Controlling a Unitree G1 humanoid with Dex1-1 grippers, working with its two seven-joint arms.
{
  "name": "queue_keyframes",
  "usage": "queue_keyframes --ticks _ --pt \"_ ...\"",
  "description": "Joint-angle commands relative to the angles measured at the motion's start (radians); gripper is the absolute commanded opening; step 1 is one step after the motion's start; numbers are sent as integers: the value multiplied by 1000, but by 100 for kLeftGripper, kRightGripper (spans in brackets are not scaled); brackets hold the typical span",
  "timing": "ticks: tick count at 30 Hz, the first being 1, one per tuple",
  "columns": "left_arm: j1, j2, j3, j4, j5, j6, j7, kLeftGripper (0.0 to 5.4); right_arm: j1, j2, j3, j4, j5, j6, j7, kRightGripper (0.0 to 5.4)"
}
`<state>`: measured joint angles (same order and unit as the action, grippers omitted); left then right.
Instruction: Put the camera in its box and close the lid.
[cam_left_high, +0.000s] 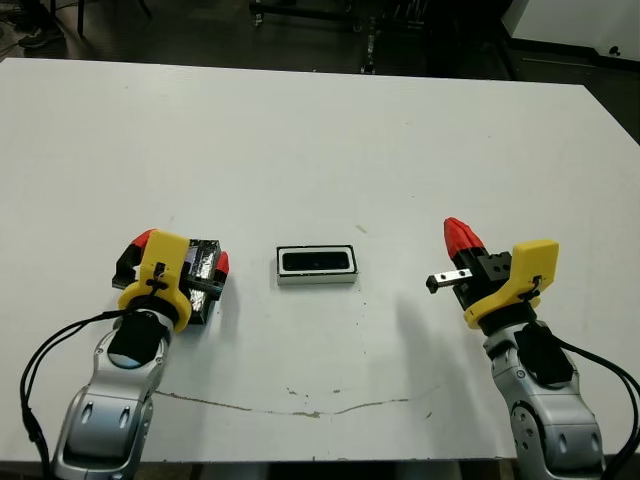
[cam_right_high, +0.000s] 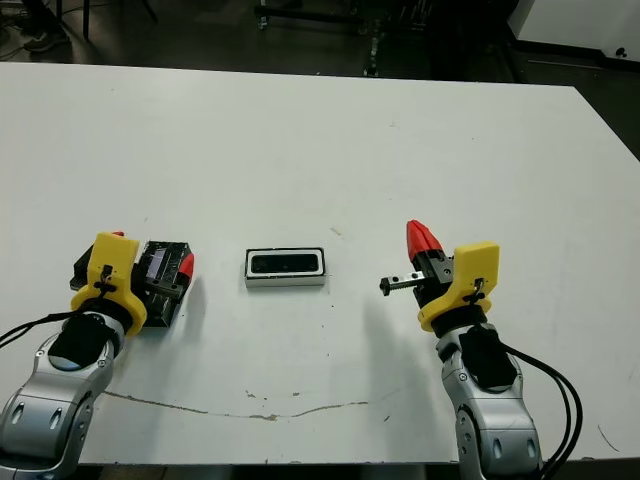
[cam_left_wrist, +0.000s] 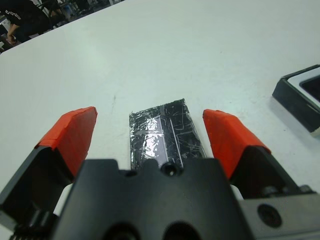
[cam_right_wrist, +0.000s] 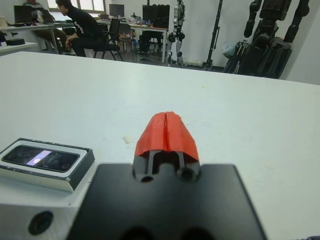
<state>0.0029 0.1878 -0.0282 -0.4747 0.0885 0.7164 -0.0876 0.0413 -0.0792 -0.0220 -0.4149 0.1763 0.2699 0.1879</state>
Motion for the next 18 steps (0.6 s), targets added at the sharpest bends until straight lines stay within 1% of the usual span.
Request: queue_keyframes --ticks 1,5,8,9,11,12,18 --pt "18 7 -8 37 15 40 5 540 10 -5 -6 1 4 -8 -5 1" --pt "28 3 2 43 -5 28 -6 540 10 -2 -5 0 8 -6 -7 1" --pt "40 -6 33 39 -55 18 -33 540 11 -3 -3 -3 6 -2 -10 1" --pt "39 -17 64 34 -99 40 -53 540 11 -4 -2 -2 6 -4 -8 1" --pt "34 -20 111 24 -167 87 -84 540 11 -7 0 -3 4 -4 -5 1" --pt "30 -17 128 17 -191 113 -94 540 12 -7 1 -4 4 -2 -6 1" --pt "4 27 185 -39 -291 261 -126 540 14 -2 5 -3 13 1 -4 1"
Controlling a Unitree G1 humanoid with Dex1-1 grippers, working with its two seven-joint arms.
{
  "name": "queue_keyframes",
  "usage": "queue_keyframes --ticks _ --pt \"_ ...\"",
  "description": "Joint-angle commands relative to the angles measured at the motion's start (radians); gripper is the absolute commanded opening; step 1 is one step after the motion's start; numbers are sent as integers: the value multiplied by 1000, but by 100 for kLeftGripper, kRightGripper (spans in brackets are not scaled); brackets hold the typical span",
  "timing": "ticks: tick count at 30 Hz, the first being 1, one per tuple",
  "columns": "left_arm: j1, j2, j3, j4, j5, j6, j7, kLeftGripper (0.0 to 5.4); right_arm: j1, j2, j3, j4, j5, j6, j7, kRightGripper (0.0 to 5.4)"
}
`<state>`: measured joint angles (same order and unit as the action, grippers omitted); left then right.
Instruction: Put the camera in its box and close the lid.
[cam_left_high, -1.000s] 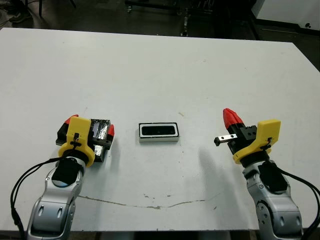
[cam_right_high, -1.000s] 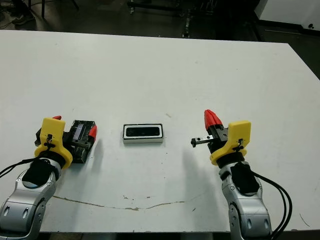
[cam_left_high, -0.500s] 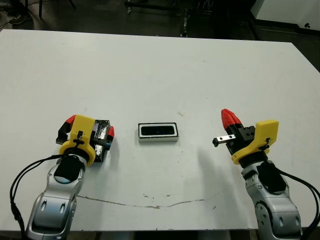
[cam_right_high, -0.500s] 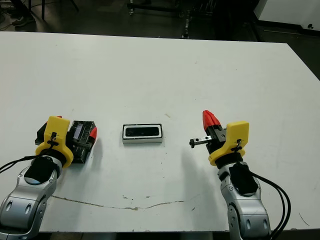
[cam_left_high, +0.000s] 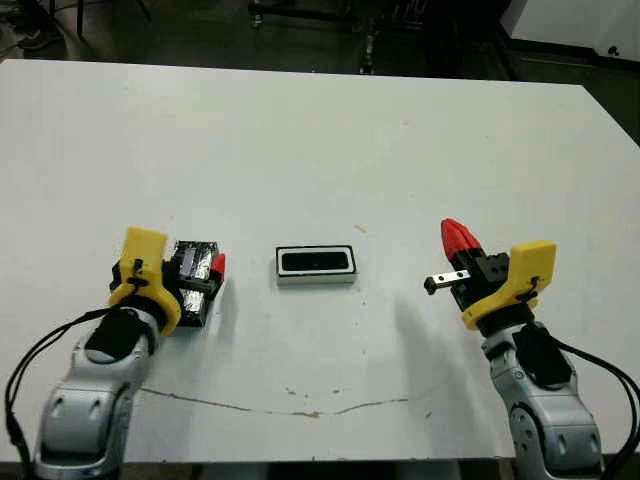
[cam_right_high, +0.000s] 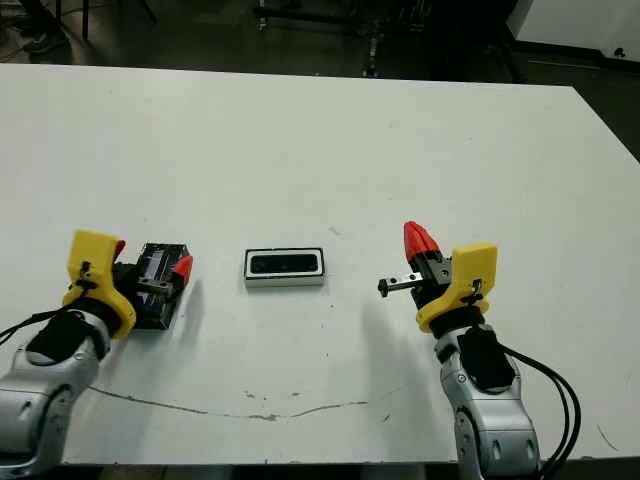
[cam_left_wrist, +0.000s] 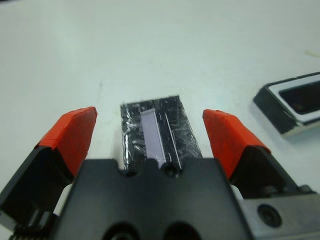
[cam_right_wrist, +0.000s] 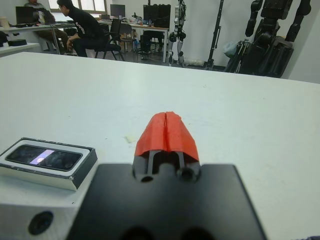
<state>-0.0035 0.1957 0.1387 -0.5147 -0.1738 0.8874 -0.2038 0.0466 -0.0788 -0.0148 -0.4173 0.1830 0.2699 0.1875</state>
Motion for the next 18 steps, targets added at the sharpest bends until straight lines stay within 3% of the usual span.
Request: queue_keyframes --ticks 1,9,18 --pt "4 22 29 -5 -44 118 -11 540 8 -3 -3 0 9 1 -3 1" --pt "-19 85 63 -53 -121 242 -34 540 15 -7 -2 -1 7 -3 0 1" --pt "-41 176 27 -94 -149 355 -47 540 21 -1 2 -15 4 16 -13 1"
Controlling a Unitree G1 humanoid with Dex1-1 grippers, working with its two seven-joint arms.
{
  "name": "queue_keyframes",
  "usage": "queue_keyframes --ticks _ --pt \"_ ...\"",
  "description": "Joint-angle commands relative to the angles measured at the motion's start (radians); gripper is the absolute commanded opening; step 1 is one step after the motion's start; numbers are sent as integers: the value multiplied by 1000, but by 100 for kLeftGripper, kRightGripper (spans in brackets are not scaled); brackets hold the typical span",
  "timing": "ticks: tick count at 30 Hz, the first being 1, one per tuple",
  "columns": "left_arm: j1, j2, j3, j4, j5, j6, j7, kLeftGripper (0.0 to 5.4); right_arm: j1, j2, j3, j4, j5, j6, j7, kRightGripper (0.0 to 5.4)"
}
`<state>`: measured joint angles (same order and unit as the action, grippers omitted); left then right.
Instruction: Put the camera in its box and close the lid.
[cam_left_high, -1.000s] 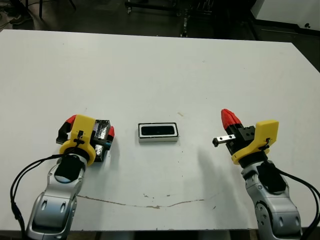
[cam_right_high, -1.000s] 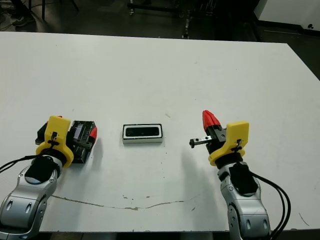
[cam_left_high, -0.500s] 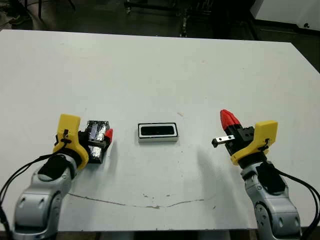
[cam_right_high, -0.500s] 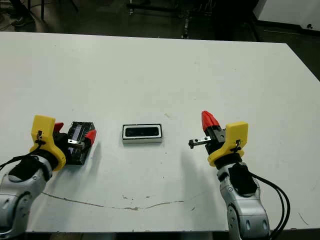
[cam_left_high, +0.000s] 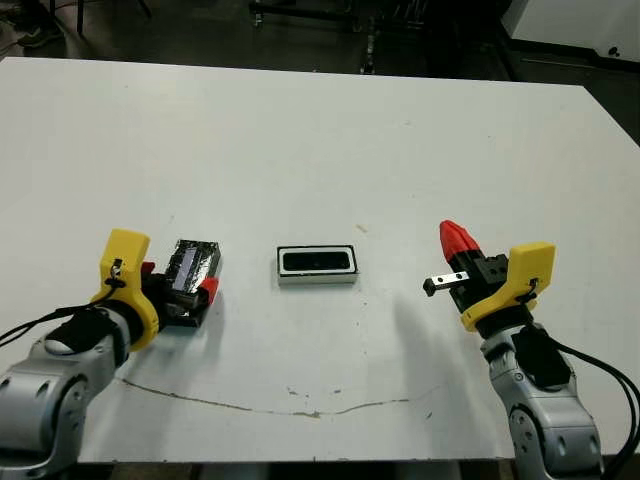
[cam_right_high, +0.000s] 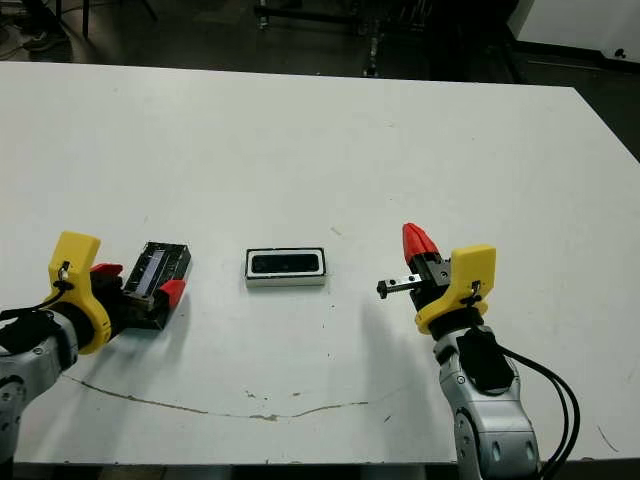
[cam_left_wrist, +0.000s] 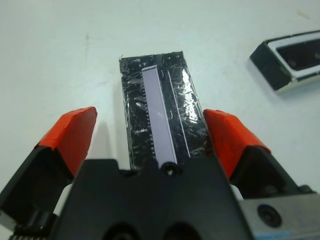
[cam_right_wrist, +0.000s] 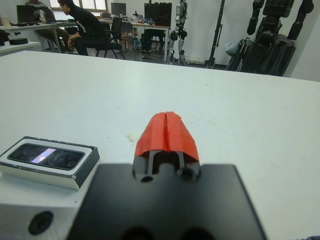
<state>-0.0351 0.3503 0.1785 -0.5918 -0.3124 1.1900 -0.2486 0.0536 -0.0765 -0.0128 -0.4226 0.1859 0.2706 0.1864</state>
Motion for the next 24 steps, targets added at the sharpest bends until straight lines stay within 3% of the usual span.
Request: queue_keyframes --ticks 1,7,13,24 --pt "-11 24 -13 -23 -15 67 -3 540 15 -4 1 -10 1 15 -12 1" --pt "-1 82 -74 -47 1 74 1 540 14 -2 0 -5 5 9 -10 1" --pt "30 141 -127 -26 30 -42 -20 517 15 -3 -2 -2 8 8 -6 0" --pt "67 253 -197 -24 102 -197 -78 361 18 -2 1 -1 1 1 -8 0"
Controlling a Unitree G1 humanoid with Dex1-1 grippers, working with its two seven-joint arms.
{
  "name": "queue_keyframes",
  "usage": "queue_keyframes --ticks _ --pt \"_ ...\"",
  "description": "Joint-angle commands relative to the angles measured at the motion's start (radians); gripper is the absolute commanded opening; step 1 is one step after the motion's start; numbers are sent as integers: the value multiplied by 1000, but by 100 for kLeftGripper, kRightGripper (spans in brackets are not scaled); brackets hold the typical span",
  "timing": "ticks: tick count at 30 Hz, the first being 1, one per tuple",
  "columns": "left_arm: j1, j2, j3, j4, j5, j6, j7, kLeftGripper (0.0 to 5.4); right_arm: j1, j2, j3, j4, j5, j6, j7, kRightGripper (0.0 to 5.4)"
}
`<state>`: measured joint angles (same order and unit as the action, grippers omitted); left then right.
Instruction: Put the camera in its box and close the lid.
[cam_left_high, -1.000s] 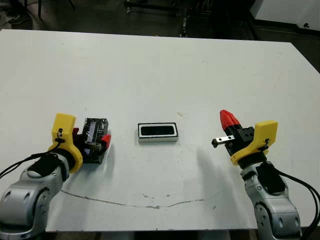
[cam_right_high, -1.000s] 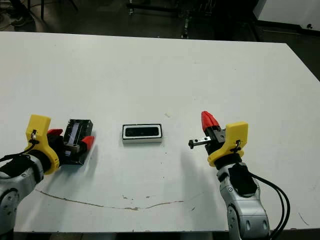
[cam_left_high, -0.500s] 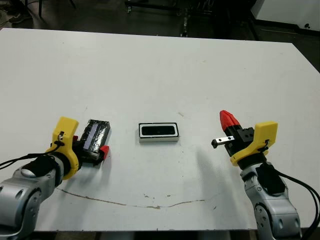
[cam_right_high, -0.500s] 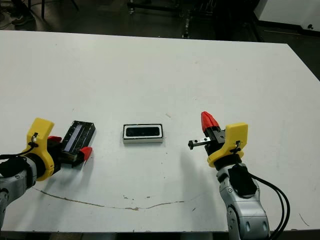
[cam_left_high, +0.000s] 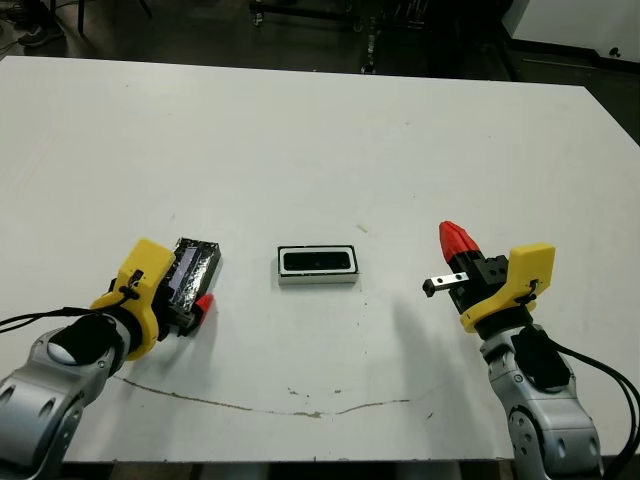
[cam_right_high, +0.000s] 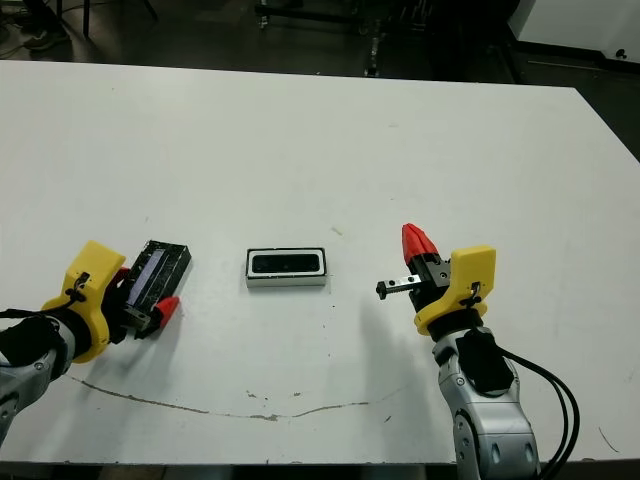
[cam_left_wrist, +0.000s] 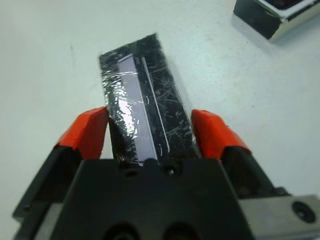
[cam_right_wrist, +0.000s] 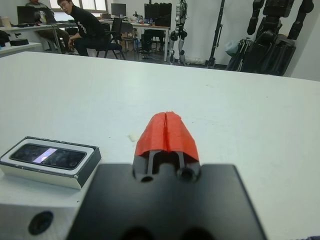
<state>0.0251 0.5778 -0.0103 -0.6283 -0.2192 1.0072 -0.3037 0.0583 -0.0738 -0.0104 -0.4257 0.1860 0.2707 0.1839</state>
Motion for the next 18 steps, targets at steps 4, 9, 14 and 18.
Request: queue_keyframes --ticks 4,9,14,18 --pt "5 16 16 20 -19 2 -45 319 13 -2 -4 0 10 10 -6 0" --pt "-6 2 58 39 -83 55 -81 318 16 0 -4 -4 13 20 -10 0" --pt "-11 24 74 64 -127 51 -127 317 17 3 -2 -5 14 20 -11 0" --pt "-26 27 98 82 -155 44 -153 317 19 4 0 -3 13 16 -14 0"
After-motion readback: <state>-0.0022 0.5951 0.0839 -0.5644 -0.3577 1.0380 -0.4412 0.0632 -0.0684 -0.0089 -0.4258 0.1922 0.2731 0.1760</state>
